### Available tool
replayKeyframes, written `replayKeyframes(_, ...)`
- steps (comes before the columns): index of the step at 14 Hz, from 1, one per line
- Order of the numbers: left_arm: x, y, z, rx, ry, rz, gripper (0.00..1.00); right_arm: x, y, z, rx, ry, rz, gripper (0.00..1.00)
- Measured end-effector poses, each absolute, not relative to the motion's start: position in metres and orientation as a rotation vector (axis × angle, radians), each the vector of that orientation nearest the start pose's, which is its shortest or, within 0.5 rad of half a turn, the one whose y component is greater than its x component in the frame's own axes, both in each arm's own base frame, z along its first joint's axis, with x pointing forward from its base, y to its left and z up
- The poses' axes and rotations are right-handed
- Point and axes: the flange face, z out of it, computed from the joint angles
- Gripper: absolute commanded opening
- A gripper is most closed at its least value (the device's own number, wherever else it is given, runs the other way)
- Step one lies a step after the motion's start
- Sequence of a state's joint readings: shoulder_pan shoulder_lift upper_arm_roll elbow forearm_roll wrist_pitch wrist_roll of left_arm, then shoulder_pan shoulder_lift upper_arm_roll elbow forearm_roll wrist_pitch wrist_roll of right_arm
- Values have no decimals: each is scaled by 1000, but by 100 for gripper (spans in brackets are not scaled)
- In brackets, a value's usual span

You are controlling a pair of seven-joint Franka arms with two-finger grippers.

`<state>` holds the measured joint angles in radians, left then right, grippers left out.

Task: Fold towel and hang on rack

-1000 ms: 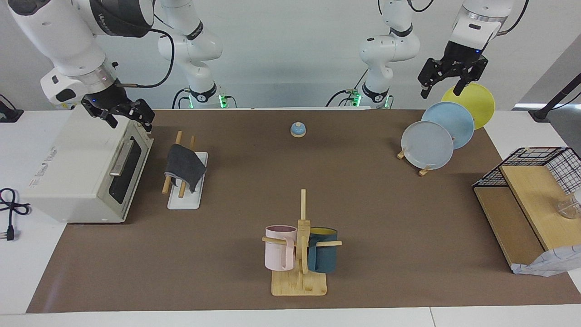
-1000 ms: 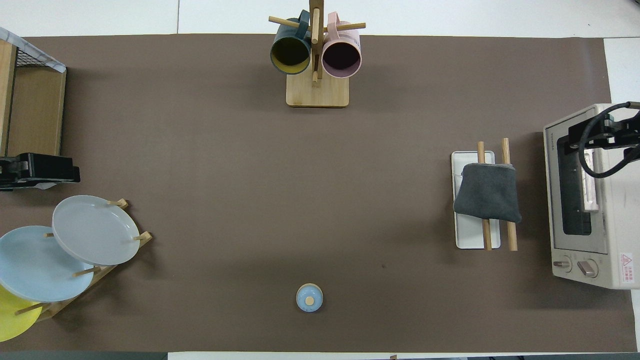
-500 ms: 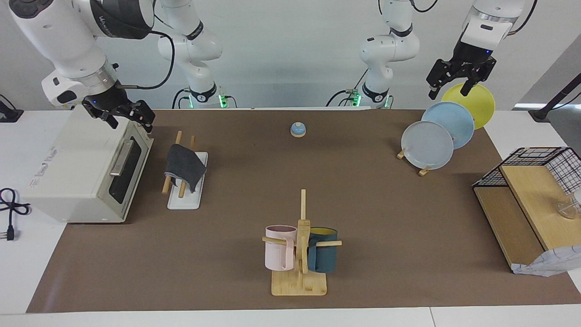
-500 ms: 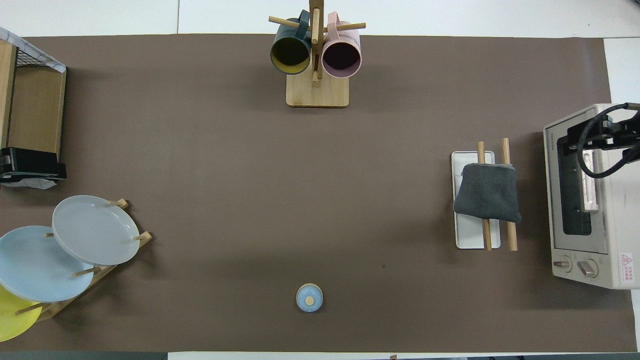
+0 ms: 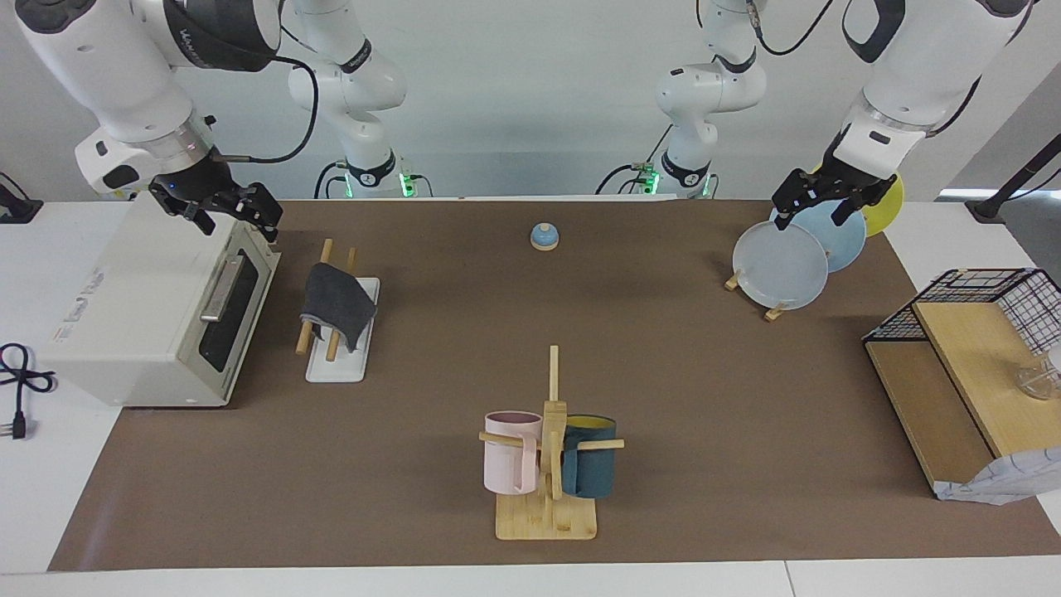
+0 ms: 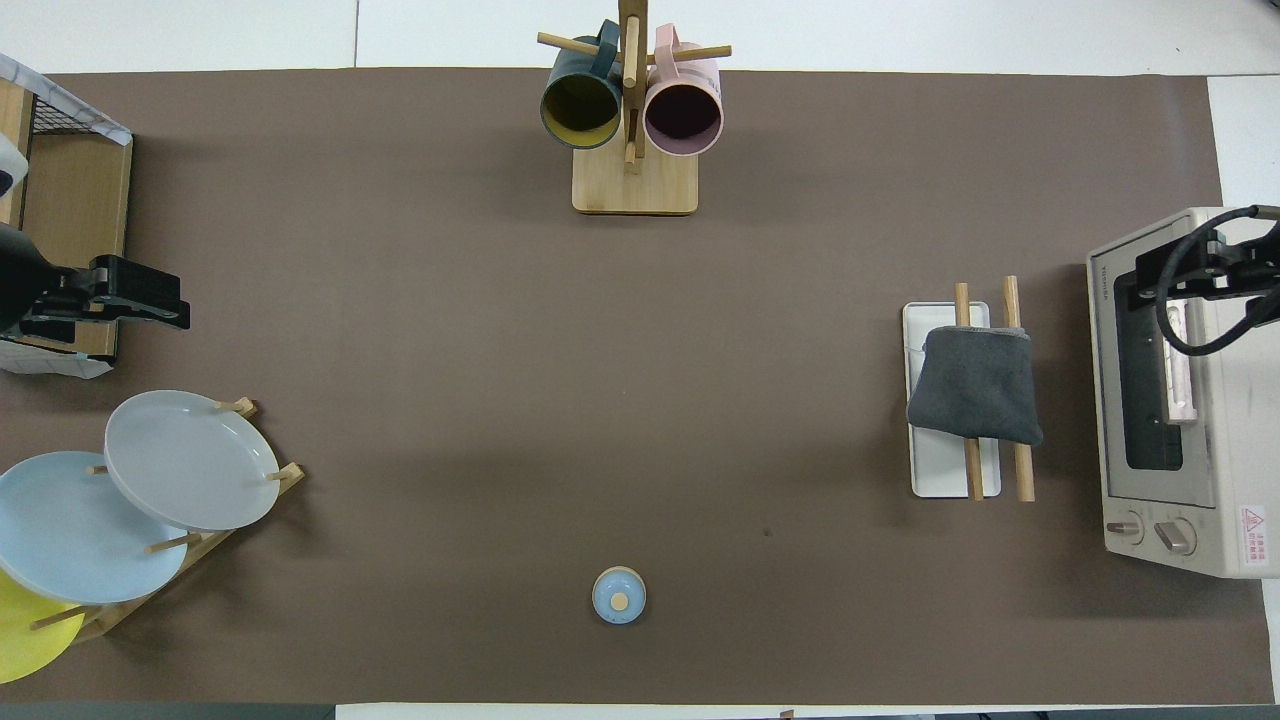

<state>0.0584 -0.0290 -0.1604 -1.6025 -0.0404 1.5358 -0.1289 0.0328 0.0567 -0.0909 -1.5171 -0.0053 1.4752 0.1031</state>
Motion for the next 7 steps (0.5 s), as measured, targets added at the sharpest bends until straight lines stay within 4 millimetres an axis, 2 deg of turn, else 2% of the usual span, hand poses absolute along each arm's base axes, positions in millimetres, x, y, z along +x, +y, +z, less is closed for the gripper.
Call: replayKeyframes(7, 531, -59, 632, -3156, -33, 82, 100, 561, -32, 610, -3140, 255, 154, 100)
